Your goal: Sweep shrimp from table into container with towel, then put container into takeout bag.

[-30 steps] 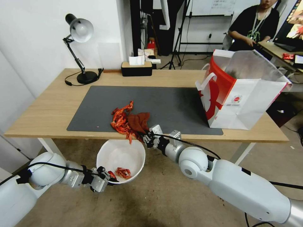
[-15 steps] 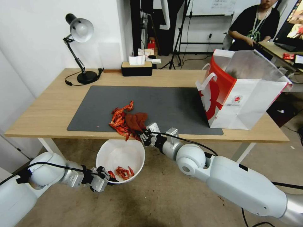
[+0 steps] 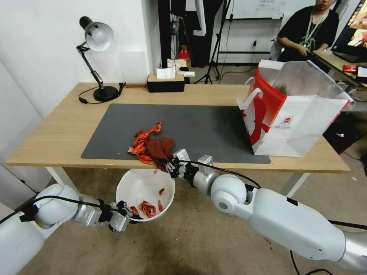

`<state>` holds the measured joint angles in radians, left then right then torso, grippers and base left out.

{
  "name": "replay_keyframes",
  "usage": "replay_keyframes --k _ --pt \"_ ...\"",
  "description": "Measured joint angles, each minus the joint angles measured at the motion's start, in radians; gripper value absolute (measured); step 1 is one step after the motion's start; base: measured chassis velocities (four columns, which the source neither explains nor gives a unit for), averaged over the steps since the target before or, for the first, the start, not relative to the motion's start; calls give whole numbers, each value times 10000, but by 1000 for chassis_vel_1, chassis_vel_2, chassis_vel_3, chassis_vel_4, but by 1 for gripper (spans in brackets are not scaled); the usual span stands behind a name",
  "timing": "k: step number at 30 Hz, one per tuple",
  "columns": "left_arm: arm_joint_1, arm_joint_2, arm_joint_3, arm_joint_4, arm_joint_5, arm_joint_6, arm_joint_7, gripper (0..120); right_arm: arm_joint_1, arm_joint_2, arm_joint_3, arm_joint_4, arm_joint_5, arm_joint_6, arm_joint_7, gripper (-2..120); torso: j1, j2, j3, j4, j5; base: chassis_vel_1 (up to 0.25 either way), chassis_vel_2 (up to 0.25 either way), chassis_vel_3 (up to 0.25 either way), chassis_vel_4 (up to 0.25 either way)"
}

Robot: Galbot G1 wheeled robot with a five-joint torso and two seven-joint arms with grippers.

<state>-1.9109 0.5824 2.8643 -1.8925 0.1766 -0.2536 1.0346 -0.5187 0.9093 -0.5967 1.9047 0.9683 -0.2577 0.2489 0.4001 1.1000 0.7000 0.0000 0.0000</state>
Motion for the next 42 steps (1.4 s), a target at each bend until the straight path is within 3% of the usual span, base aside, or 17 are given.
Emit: replay_keyframes --k 15,27,34,42 --pt "-109 -4 0 126 -28 -39 5 0 -423 -988 1309 1017 46 15 -282 4 -1 1 -1 -1 1 0 0 0 0" --pt "-136 -40 0 125 -120 -35 8 0 109 -1005 2074 543 339 64 -403 4 -1 0 -1 0 0 0 0 0 0" --pt "-187 -90 -1 186 -180 -31 11 0 1367 -376 1406 -1058 363 310 -410 4 0 0 0 -1 0 0 0 0 0" --pt "-198 -128 -5 257 -249 -64 15 0 3346 1392 -255 -3849 362 809 -335 4 0 0 1 3 -2 0 0 0 0"
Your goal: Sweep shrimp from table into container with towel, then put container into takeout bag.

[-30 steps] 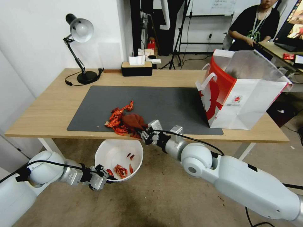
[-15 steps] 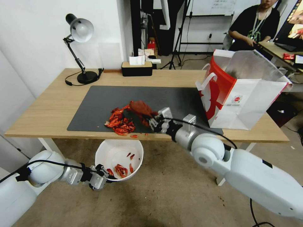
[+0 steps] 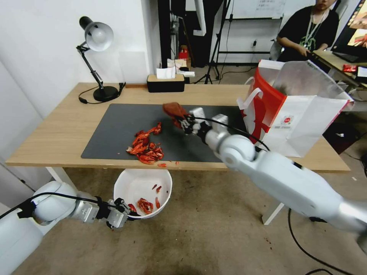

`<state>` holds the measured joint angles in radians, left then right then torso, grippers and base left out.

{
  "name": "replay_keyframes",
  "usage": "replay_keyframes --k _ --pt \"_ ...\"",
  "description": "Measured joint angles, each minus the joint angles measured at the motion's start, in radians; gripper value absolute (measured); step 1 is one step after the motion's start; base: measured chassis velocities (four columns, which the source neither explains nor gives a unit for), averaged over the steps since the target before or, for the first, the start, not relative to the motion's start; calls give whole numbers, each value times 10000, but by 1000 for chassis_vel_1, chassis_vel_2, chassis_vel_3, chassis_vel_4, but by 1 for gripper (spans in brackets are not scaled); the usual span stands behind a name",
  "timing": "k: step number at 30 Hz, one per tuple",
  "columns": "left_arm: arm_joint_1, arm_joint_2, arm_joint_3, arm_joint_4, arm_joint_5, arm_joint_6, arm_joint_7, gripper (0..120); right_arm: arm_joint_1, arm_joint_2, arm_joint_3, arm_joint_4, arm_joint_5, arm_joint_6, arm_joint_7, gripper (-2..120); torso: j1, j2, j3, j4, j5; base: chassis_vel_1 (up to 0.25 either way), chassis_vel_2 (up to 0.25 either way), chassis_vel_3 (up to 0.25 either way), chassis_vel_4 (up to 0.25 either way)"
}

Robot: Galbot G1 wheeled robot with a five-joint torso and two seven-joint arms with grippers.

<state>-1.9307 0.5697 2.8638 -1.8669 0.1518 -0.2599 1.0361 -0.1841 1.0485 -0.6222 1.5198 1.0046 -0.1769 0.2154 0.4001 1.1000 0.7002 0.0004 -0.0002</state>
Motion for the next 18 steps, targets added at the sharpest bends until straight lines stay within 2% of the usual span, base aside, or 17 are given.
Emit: replay_keyframes --k 5,7,18 --pt "-1 -25 -2 16 -20 -20 0 0 598 496 -604 -788 82 36 7 4 0 0 -1 -3 -2 0 0 0 0" --pt "40 -140 -4 16 -74 -40 0 0 1095 995 -1376 -1592 134 62 -100 4 -1 0 -1 -3 -1 0 0 0 0" --pt "82 -307 -15 -71 -146 -41 -26 0 1319 1698 -2534 -2549 358 358 -253 4 -1 0 -1 -5 1 0 0 0 0"
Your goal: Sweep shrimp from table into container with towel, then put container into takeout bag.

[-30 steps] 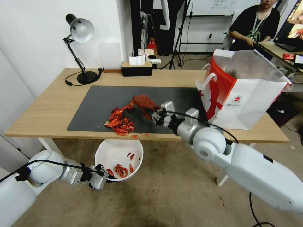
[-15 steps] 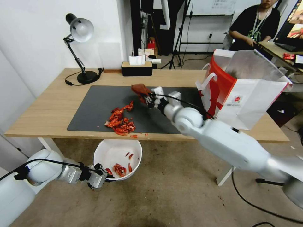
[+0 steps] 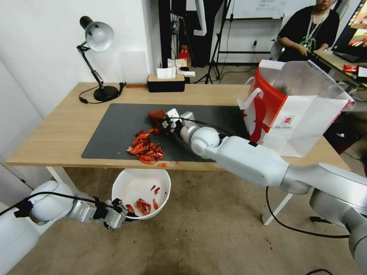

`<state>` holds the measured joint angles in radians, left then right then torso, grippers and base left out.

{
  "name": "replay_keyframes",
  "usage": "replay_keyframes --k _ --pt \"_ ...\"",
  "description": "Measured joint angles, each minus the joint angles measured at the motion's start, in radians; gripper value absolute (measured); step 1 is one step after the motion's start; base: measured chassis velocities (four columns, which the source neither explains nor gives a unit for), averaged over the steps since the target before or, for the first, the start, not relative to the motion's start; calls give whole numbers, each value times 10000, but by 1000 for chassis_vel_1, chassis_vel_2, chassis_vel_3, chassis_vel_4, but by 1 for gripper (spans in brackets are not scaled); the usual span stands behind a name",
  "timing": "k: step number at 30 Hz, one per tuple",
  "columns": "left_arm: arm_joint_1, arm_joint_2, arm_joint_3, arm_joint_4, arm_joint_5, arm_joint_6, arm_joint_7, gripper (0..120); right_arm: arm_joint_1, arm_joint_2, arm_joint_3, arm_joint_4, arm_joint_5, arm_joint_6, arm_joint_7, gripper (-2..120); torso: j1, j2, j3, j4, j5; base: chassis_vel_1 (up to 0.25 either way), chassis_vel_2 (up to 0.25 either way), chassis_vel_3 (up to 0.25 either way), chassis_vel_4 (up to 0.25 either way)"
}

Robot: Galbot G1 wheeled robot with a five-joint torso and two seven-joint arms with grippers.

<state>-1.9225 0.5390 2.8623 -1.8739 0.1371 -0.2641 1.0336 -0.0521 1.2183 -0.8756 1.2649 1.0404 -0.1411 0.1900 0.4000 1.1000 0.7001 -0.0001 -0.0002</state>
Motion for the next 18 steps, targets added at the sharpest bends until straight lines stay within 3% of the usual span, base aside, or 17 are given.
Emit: replay_keyframes --k 18 --pt "-23 -67 -4 33 -128 22 -13 0 -29 174 -571 576 383 234 -191 4 0 0 -1 2 0 0 0 0 0"
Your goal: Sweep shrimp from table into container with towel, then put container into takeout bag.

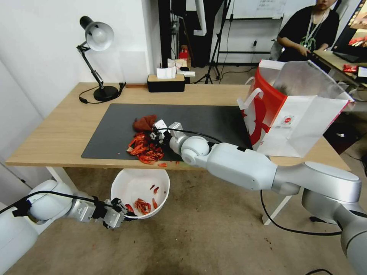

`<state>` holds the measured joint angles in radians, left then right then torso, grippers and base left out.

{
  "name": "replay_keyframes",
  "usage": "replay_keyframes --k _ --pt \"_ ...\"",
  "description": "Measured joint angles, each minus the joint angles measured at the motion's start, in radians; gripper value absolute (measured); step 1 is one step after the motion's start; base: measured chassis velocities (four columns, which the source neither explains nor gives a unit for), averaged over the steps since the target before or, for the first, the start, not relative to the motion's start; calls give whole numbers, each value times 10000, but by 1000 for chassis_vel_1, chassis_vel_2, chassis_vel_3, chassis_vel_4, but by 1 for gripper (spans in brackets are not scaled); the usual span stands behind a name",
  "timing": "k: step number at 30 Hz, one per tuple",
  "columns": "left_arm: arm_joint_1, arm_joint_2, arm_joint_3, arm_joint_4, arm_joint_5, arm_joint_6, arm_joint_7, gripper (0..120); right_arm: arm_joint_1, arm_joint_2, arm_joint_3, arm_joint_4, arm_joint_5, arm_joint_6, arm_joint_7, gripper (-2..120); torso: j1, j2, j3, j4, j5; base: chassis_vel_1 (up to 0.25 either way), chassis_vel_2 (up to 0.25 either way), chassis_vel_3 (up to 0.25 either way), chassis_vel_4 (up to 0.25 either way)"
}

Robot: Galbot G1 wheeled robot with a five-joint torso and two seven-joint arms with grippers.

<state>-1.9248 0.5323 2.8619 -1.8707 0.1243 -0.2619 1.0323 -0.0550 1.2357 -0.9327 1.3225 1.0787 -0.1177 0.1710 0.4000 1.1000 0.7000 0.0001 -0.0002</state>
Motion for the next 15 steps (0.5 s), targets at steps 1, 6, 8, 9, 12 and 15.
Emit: replay_keyframes --k 1,6,8,9,12,15 --pt "0 0 0 0 0 0 0 0 0 0 0 0 0 0 0 4 0 0 0 0 0 0 0 0 0" --pt "-12 11 0 -4 -17 20 -3 0 -72 -163 -110 329 0 0 18 4 0 0 0 -2 0 0 0 0 0" --pt "-81 25 0 6 -27 25 -6 0 -108 -258 -154 502 -4 -3 48 4 0 0 -1 -1 1 0 0 0 0" --pt "-121 34 2 16 -38 29 -6 0 -127 -295 -158 568 -12 -5 61 4 0 0 -1 -1 1 0 0 0 0" --pt "-222 67 8 58 -57 40 -6 0 -172 -374 -163 689 -32 -12 84 4 0 0 -1 -1 2 0 0 0 0" --pt "-310 131 14 131 -76 45 -5 0 -205 -421 -166 770 -48 -20 120 4 0 0 -1 -1 2 0 0 0 0"
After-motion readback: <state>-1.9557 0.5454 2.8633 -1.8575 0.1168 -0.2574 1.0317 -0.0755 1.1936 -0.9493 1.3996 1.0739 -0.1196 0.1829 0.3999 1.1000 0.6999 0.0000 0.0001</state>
